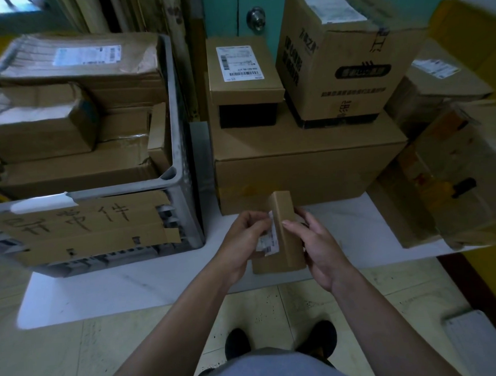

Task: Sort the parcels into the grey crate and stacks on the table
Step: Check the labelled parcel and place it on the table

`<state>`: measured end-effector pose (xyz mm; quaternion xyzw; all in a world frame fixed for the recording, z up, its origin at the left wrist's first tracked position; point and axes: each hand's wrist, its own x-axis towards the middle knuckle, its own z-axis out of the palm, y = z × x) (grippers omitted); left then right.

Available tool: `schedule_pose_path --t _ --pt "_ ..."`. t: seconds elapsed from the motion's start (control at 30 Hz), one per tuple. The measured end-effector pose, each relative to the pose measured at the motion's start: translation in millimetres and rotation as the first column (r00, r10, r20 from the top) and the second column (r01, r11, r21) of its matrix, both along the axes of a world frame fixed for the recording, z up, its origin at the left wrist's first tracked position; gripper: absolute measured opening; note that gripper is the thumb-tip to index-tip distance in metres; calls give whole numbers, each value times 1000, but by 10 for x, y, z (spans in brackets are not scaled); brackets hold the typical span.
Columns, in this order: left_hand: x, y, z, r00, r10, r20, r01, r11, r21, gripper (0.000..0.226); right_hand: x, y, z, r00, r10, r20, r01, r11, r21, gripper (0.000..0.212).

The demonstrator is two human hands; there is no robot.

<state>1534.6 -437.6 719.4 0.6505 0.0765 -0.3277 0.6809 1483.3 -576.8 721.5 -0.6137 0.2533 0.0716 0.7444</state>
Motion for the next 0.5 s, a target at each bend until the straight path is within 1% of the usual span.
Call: schedule_pose_path --t 0.13,0.2,0.4,0.5 --pt "0 -15 20 1000 -8 11 8 999 -32 37 -10 12 39 999 33 20 -32 999 -31 25" --pt "2 -15 15 1000 -9 15 9 999 -41 42 -16 14 57 999 36 19 -35 999 -38 25" --pt "-11 -8 -5 1000 -9 24 10 999 -54 42 -32 6 59 1000 10 10 -10 1000 -25 19" --pt "-10 9 -24 1000 -13 13 14 999 -45 40 -29 -3 47 1000 -1 6 1 1000 -6 22"
